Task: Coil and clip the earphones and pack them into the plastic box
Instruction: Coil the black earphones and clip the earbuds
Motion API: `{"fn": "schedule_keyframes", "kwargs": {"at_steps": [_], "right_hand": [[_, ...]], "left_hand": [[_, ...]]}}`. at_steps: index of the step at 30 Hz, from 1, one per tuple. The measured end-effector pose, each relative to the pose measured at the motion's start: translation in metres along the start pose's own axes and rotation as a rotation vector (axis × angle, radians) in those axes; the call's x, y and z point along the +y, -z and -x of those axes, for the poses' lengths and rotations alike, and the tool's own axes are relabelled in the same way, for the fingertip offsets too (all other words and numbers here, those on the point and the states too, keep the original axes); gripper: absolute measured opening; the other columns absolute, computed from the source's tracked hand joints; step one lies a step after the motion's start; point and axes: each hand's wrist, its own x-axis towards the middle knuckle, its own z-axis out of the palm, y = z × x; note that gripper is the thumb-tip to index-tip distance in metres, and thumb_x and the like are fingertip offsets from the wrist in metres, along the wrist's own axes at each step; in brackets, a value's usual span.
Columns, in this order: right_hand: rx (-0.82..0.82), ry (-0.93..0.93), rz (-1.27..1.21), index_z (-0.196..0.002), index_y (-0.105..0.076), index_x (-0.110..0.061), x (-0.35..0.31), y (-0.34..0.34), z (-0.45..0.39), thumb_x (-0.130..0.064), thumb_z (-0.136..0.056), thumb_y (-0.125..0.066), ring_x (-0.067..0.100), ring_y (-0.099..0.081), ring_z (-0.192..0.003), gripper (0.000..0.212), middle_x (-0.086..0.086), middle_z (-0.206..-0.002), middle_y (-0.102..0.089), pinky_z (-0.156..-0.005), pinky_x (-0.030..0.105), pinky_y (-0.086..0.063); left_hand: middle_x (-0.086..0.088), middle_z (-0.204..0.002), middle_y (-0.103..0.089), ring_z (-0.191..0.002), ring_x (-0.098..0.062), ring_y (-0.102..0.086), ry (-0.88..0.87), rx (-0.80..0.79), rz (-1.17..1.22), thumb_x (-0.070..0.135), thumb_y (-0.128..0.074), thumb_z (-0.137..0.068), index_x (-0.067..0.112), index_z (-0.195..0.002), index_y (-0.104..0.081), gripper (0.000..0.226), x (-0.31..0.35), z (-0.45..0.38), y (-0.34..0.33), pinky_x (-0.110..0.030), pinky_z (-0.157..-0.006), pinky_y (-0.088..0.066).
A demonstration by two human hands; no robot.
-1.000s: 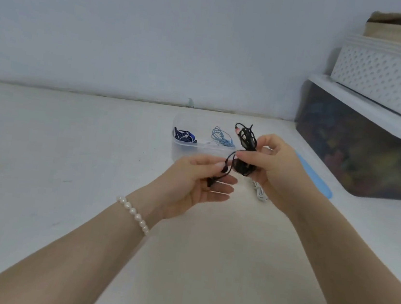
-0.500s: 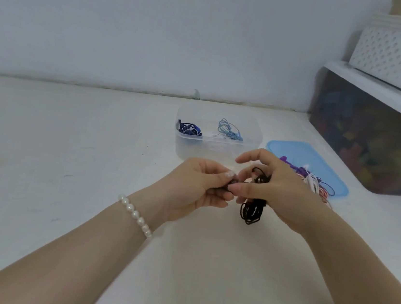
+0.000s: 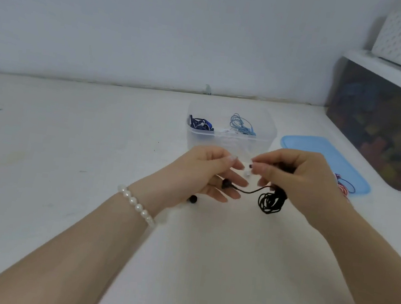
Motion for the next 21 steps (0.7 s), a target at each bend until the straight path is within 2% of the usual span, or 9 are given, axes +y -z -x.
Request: {"fn": "schedule_keyframes", "kwargs": {"at_steps": [3, 6, 8, 10, 12, 14, 16, 19, 21], "right_hand": [[0.004, -0.044, -0.223, -0.079, -0.069, -0.010, 0.000, 0.006, -0.003, -0.011, -0.075, -0.066, 0.008, -0.055, -0.049, 0.005, -0.002, -0.059, -0.067, -0.049, 0.016, -0.044], [-0.016, -0.098, -0.346, -0.080, -0.068, -0.008, 0.001, 0.012, -0.005, -0.021, -0.067, -0.063, 0.011, -0.053, -0.050, 0.019, 0.000, -0.062, -0.067, -0.049, 0.017, -0.044], [-0.039, -0.125, -0.265, -0.079, -0.069, -0.009, 0.002, 0.013, -0.004, -0.015, -0.073, -0.064, 0.011, -0.053, -0.049, 0.010, 0.001, -0.062, -0.067, -0.048, 0.018, -0.044], [-0.055, -0.149, -0.162, -0.078, -0.069, -0.011, 0.003, 0.013, -0.004, -0.008, -0.076, -0.067, 0.010, -0.054, -0.048, 0.004, 0.002, -0.062, -0.068, -0.047, 0.018, -0.043], [-0.065, -0.161, -0.060, -0.076, -0.068, -0.011, 0.004, 0.011, -0.004, -0.006, -0.074, -0.071, 0.010, -0.058, -0.049, 0.007, 0.002, -0.061, -0.068, -0.047, 0.016, -0.045], [-0.084, -0.164, 0.022, -0.075, -0.066, -0.010, 0.004, 0.007, -0.002, -0.007, -0.070, -0.075, 0.008, -0.059, -0.048, 0.010, -0.001, -0.056, -0.065, -0.046, 0.013, -0.044], [-0.098, -0.166, 0.051, -0.074, -0.065, -0.007, 0.005, 0.003, -0.002, -0.006, -0.070, -0.076, 0.006, -0.059, -0.047, 0.011, -0.003, -0.053, -0.062, -0.045, 0.011, -0.043], [-0.098, -0.147, 0.082, -0.073, -0.066, -0.006, 0.006, 0.000, -0.002, -0.005, -0.070, -0.075, 0.007, -0.059, -0.047, 0.010, -0.006, -0.048, -0.059, -0.047, 0.010, -0.044], [-0.092, -0.137, 0.105, -0.072, -0.066, -0.007, 0.006, 0.000, -0.002, -0.005, -0.070, -0.076, 0.007, -0.059, -0.048, 0.010, -0.004, -0.051, -0.060, -0.050, 0.011, -0.046]], "left_hand": [[-0.008, -0.086, -0.073, -0.067, -0.020, -0.069, -0.016, 0.030, -0.037, 0.019, -0.044, -0.096, 0.009, -0.092, -0.060, 0.020, 0.005, 0.002, 0.016, -0.026, -0.060, -0.055], [-0.006, -0.082, -0.073, -0.066, -0.017, -0.069, -0.043, 0.063, -0.042, 0.012, -0.051, -0.091, 0.008, -0.089, -0.062, 0.012, 0.008, 0.005, 0.031, -0.025, -0.060, -0.056], [0.000, -0.071, -0.071, -0.059, -0.011, -0.065, -0.090, 0.143, -0.143, 0.007, -0.059, -0.086, 0.009, -0.084, -0.063, 0.005, 0.009, 0.006, 0.041, -0.020, -0.056, -0.053], [0.007, -0.055, -0.063, -0.050, -0.005, -0.054, -0.145, 0.212, -0.355, 0.005, -0.070, -0.076, 0.010, -0.075, -0.067, 0.007, 0.008, 0.006, 0.051, -0.016, -0.052, -0.045], [0.011, -0.048, -0.054, -0.048, -0.004, -0.044, -0.142, 0.176, -0.594, 0.009, -0.079, -0.068, 0.015, -0.068, -0.070, 0.010, 0.007, 0.008, 0.055, -0.016, -0.052, -0.038], [0.011, -0.056, -0.060, -0.052, -0.007, -0.046, -0.090, 0.086, -0.816, 0.016, -0.082, -0.063, 0.025, -0.064, -0.071, 0.015, 0.004, 0.010, 0.050, -0.019, -0.052, -0.038], [0.007, -0.071, -0.064, -0.060, -0.017, -0.057, -0.048, 0.029, -0.950, 0.018, -0.083, -0.062, 0.030, -0.067, -0.071, 0.018, 0.000, 0.009, 0.045, -0.026, -0.054, -0.045], [0.004, -0.077, -0.063, -0.074, -0.028, -0.063, -0.045, 0.004, -1.004, 0.014, -0.082, -0.062, 0.025, -0.074, -0.074, 0.018, -0.002, 0.006, 0.043, -0.029, -0.055, -0.049], [-0.002, -0.076, -0.067, -0.072, -0.026, -0.064, -0.045, 0.011, -1.015, 0.016, -0.082, -0.063, 0.027, -0.071, -0.073, 0.017, -0.002, 0.006, 0.045, -0.027, -0.055, -0.047]]}}
